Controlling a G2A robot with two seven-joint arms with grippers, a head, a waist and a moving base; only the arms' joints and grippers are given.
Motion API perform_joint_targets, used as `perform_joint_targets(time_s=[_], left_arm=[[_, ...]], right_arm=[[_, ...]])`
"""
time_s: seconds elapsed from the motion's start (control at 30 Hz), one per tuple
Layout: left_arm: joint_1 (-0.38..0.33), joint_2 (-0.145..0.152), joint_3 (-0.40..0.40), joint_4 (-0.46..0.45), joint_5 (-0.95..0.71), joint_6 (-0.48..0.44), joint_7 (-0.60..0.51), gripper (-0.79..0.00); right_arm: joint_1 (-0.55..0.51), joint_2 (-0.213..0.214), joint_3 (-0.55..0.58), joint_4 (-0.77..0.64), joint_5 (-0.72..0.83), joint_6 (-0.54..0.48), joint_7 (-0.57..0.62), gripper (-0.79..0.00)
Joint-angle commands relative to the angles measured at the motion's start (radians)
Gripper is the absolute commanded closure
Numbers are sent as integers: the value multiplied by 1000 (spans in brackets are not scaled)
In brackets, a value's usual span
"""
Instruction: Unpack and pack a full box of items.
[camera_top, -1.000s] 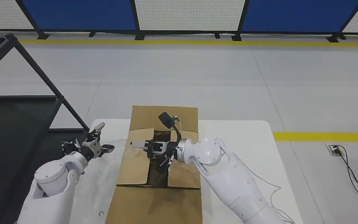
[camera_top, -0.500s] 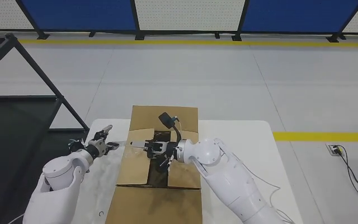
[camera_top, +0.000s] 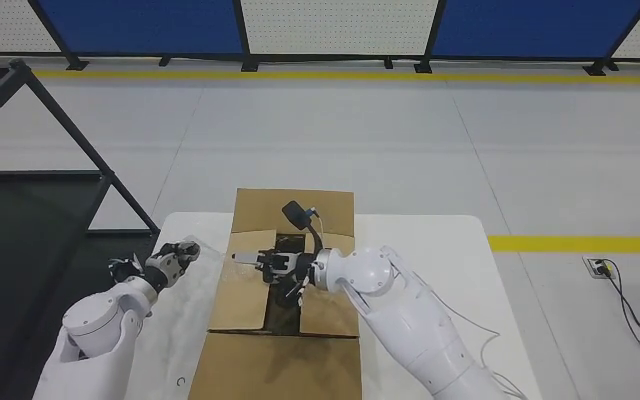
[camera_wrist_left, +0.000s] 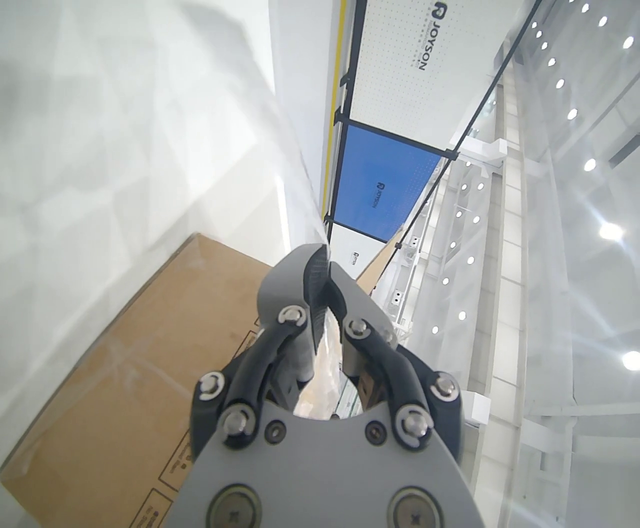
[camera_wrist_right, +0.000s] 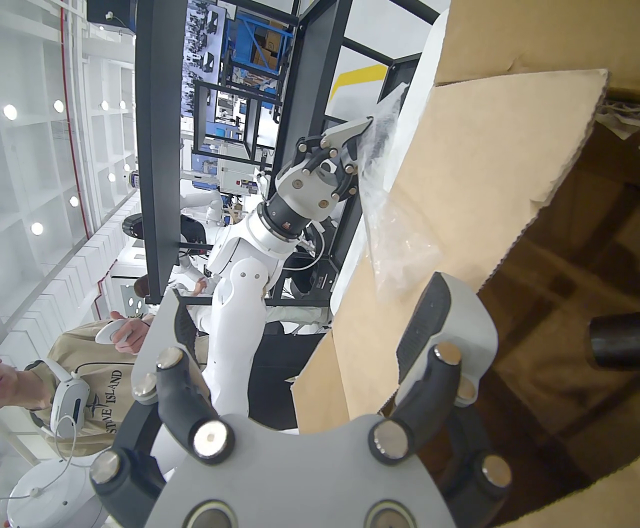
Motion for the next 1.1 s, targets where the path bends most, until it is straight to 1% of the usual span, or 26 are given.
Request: perform_joint_targets(time_s=[0.0,0.1,0.27,0.37,0.4,0.43,0.47,0.63,0.93,1.07], left_arm=[[30,1,-13,-41,-6,-27,26,0],[83,1,-31,-111,-3,-73,67,0],[167,1,-55,-225,-2,-118,123,0],[209,0,-62,-277,22,-147,178,-55],[220,0,-64,-290,31,-157,197,-58],[230,-1,-64,-301,48,-164,219,0],[238,-2,-62,-311,48,-170,232,0],[265,-5,-66,-340,58,-199,287,0],[288,-11,-71,-351,99,-259,383,0],[302,-14,-77,-359,96,-291,403,0]], right_arm=[[2,-1,-1,3,0,4,-1,-785],[4,-3,-2,7,-2,9,-3,-785],[9,-6,-3,19,1,24,-10,-785],[15,-9,-5,28,2,30,-8,-785],[18,-10,-6,32,3,32,-7,-785],[20,-11,-7,36,5,33,-6,-785],[23,-12,-8,40,7,33,-4,-785],[36,-18,-14,63,11,42,-3,-785],[55,-29,-25,91,11,53,-2,-785],[62,-33,-29,100,10,55,-2,-785]])
